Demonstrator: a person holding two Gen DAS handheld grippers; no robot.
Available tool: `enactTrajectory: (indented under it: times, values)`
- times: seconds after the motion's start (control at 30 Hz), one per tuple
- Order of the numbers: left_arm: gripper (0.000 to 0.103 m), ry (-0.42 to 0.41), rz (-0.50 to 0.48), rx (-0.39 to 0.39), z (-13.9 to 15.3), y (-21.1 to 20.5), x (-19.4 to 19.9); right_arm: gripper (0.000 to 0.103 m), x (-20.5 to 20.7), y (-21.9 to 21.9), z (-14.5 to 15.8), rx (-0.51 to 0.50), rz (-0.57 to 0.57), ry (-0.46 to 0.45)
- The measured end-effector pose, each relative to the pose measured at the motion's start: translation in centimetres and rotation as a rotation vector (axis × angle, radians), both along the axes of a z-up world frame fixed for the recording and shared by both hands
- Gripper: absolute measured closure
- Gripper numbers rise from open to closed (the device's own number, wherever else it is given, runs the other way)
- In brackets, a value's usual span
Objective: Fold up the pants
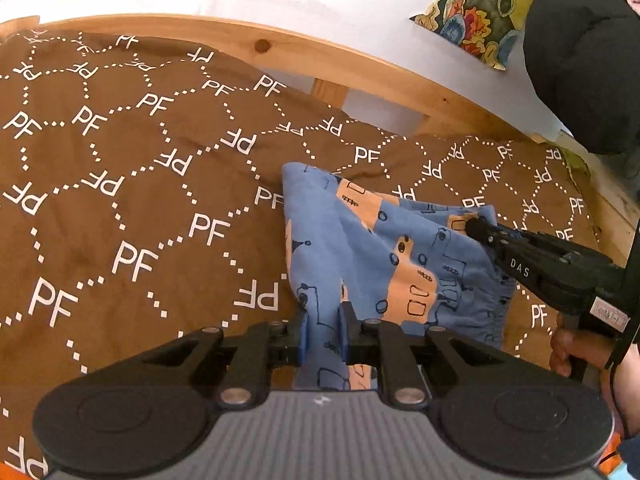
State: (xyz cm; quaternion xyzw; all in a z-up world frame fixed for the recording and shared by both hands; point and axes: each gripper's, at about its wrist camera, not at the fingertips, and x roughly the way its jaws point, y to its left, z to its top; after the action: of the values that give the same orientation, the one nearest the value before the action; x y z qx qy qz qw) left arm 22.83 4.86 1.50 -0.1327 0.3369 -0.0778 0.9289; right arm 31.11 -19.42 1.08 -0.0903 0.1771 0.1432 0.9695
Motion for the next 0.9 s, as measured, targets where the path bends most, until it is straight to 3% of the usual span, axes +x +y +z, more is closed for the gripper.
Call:
enactTrajectory:
  times: [0.07, 0.17, 0.23, 0.3, 0.47, 0.53, 0.57, 0.67, 0.9]
  values:
    - [0.085, 0.008, 0.002, -0.004, -0.2, 0.1, 0.1, 0.094, 0.2, 0.1, -0.1, -0.012, -0.002, 0.0]
    - [0.079, 0.028, 0.017, -0.027, -0.4, 0.4, 0.2, 0.082, 0.4, -0.1, -0.1, -0.022, -0.024, -0.002]
    - [0.065, 0.029, 0.029, -0.035, -0.3, 0.6, 0.1, 0.067, 0.2, -0.5, 0.0, -0.013, -0.034, -0.002]
    - [0.034, 0.012, 0.049, -0.026, 0.0, 0.6, -0.2, 0.056, -0.3, -0.9, 0.1, -0.014, -0.043, -0.008]
    - [0.013, -0.052, 0.085, -0.001, 1.2, 0.7, -1.5, 0.026, -2.7, -1.9, 1.1, 0.017, -0.058, -0.051]
    - [0.012, -0.081, 0.09, 0.012, 1.8, 0.6, -2.1, 0.006, -3.9, -2.2, 1.7, 0.041, -0.058, -0.073]
    - [0.008, -0.095, 0.086, 0.018, 2.2, 0.5, -2.4, 0.002, -4.4, -2.4, 2.0, 0.056, -0.056, -0.08]
    - [0.0, -0.149, 0.093, 0.055, 3.1, 0.1, -3.3, 0.001, -6.1, -2.8, 2.9, 0.092, -0.062, -0.091]
    - [0.0, -0.245, 0.099, 0.09, 5.2, -1.1, -5.7, 0.001, -10.3, -3.3, 4.4, 0.14, -0.07, -0.105]
